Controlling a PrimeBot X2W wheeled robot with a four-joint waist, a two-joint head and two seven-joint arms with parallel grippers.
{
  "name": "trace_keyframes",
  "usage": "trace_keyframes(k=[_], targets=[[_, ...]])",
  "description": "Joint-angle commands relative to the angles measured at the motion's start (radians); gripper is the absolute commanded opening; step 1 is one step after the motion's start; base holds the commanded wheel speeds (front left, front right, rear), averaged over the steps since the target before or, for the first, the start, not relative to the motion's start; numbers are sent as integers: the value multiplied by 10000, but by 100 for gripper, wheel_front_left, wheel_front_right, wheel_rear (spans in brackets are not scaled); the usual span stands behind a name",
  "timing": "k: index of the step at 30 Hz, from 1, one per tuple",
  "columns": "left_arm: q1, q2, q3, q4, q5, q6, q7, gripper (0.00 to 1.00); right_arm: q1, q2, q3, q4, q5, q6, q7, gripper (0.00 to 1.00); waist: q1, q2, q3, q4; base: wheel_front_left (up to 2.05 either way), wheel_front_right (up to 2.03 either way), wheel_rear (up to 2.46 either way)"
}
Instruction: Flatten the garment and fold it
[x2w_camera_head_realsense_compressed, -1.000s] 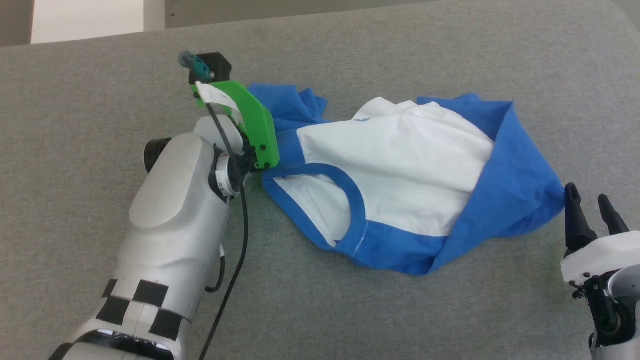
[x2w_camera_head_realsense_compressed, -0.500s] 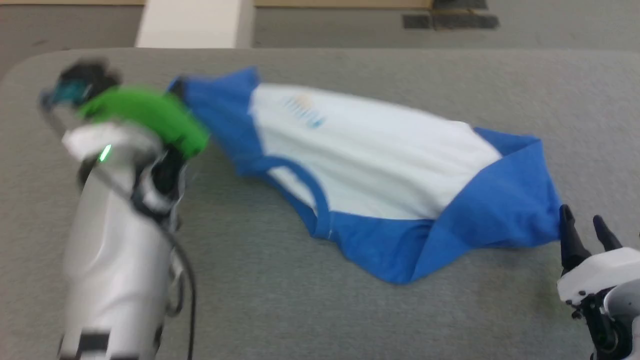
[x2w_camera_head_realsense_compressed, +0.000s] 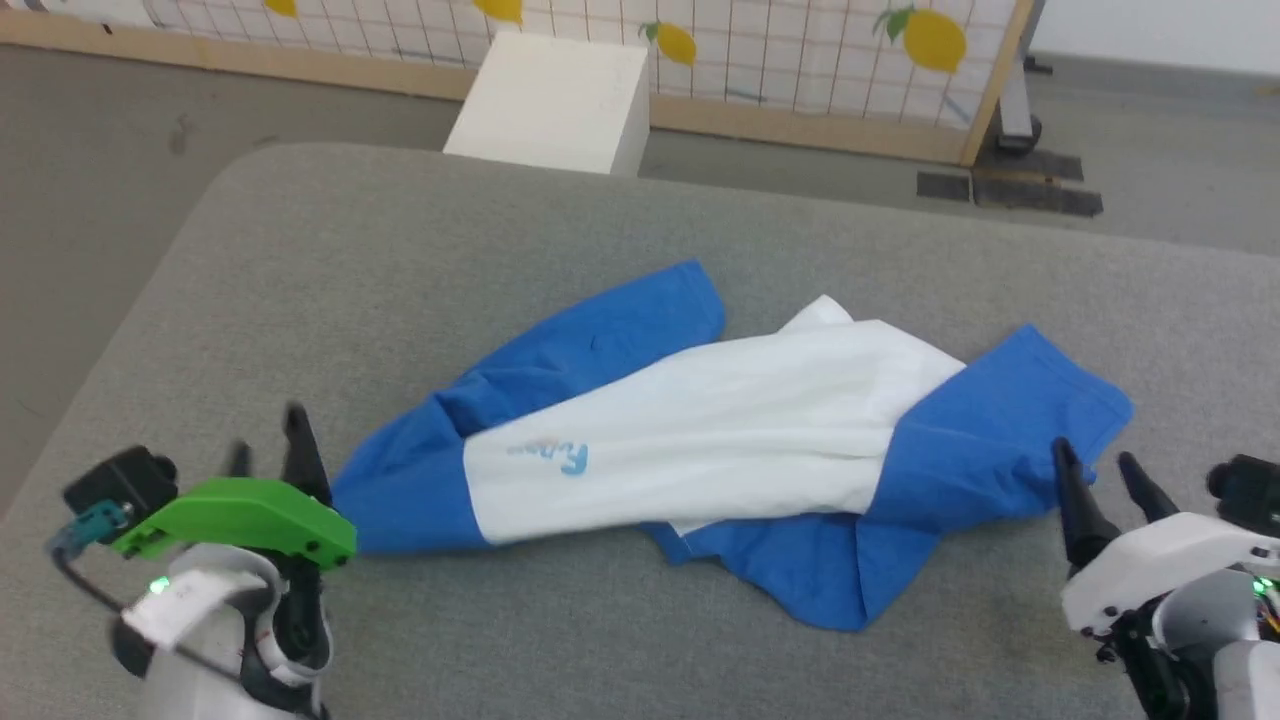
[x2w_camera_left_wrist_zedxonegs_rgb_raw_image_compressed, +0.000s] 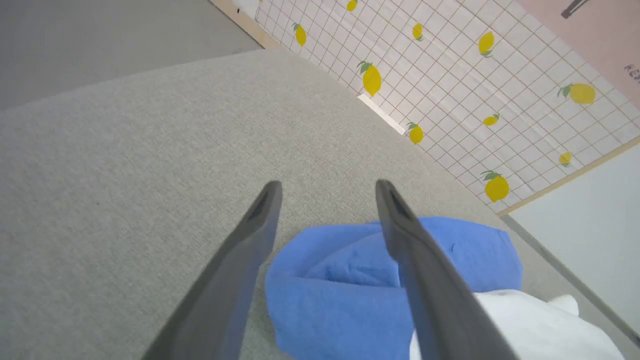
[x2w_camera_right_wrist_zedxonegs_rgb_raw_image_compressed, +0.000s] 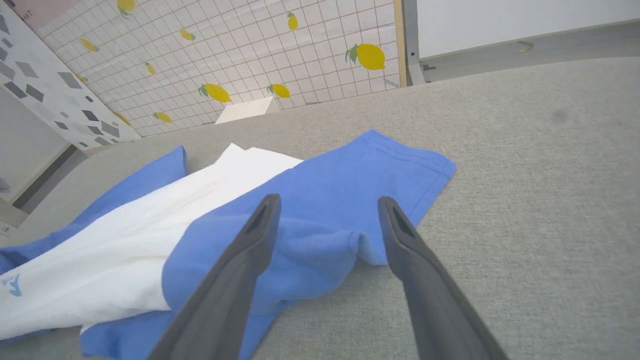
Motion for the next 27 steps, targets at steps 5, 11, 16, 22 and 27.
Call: trace_keyframes(k=[5,11,16,22,27], targets=[[946,572,-683,-941,1765,-703,-2418,100,36,-5,947,-521,-39,-13,704,100,0,0,32,-144,0,0,0],[1457,240,-1016,-1452,3226,-714,-3247,100,-739,-5,2404,-1014,-1700,-13,3292,100,0,0,426,-219,0,0,0],[1507,-248,-765,-1957,3688,-848,-3257,100,-1348,-5,3059,-609,-2131,-13,4271,100,0,0,663,-125,0,0,0],[1480,-568,-582,-1984,3986,-1072,-3259,100,-1674,-5,3248,23,-2206,-13,4769,46,0,0,819,-23,0,0,0],[1510,-722,-389,-1945,4109,-1210,-3260,100,-1745,-5,3098,-95,-1903,-13,4503,0,0,0,827,-108,0,0,0]])
